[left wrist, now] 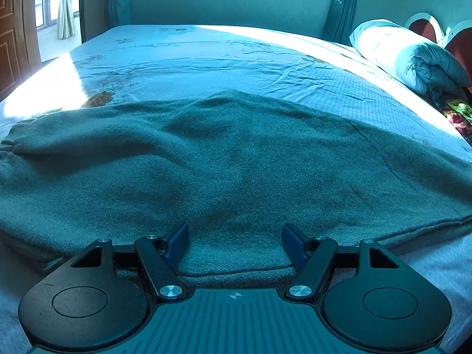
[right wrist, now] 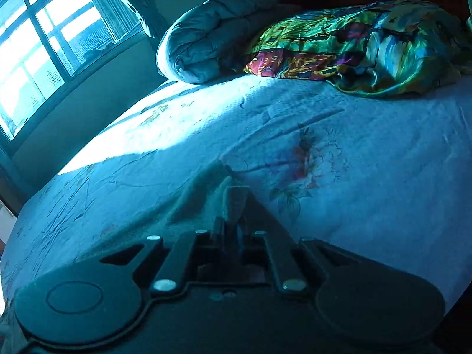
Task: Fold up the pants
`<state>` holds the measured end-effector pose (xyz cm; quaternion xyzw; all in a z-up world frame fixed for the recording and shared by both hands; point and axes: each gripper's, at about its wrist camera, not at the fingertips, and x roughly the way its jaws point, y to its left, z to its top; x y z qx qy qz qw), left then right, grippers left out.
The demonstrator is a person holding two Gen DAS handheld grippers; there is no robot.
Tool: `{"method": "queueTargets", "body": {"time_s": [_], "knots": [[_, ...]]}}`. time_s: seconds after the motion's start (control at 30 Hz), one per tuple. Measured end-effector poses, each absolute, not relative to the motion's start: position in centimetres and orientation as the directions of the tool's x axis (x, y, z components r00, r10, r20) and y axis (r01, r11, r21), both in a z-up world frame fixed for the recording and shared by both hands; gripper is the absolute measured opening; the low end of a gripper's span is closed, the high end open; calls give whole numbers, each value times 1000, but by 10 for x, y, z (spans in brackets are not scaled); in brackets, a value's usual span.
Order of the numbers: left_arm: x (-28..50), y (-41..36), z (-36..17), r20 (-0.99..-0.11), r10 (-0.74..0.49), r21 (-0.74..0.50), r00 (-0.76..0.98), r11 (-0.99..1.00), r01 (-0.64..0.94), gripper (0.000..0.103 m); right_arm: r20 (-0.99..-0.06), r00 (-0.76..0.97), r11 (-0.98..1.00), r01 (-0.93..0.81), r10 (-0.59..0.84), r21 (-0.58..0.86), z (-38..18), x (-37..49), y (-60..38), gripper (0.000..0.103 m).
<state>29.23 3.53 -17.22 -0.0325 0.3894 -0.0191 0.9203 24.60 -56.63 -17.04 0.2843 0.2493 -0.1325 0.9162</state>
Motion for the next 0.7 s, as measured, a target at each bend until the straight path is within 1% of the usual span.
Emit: {"method": "queueTargets", "body": {"time_s": [0.07,0.1,0.17,0.23,0.27,0.33,0.37,0.4,0.43,0.47,0.57,0.7], "knots": [[293,35,-171,-719,-59,-75,692,997,8,70,-504,858,811,365,-102,457,-161,244,-563,0],[293,34,-171,-721,-58,-72,691,997,8,70,-507,855,817,367,-108,445,-158,244,-562,0],[294,33,-171,-722,-55,-65,690,998,11,70,-536,836,810,391,-115,437,-162,247,-566,0],[293,33,-171,-722,-56,-61,690,998,17,70,-595,796,796,432,-115,424,-181,254,-574,0],[293,33,-171,-723,-58,-60,689,998,21,70,-608,786,783,444,-108,435,-193,255,-577,0],[292,35,-170,-724,-63,-62,687,998,26,71,-599,794,772,445,-105,454,-195,253,-575,0],[291,35,-169,-725,-65,-62,686,998,29,71,-600,792,781,444,-113,439,-190,250,-571,4],[290,36,-168,-723,-65,-62,687,998,30,71,-583,803,778,444,-125,445,-183,244,-567,13],[287,37,-167,-720,-66,-66,691,997,27,71,-556,822,779,428,-125,458,-176,237,-563,14],[285,38,-166,-716,-69,-69,695,997,29,71,-538,838,784,396,-96,478,-170,231,-557,14],[278,38,-164,-696,-59,-62,716,998,23,71,-519,853,790,280,56,546,-161,224,-527,14],[261,40,-160,-655,-17,-45,755,999,-17,71,-499,822,721,168,274,672,-170,231,-475,14]]}}
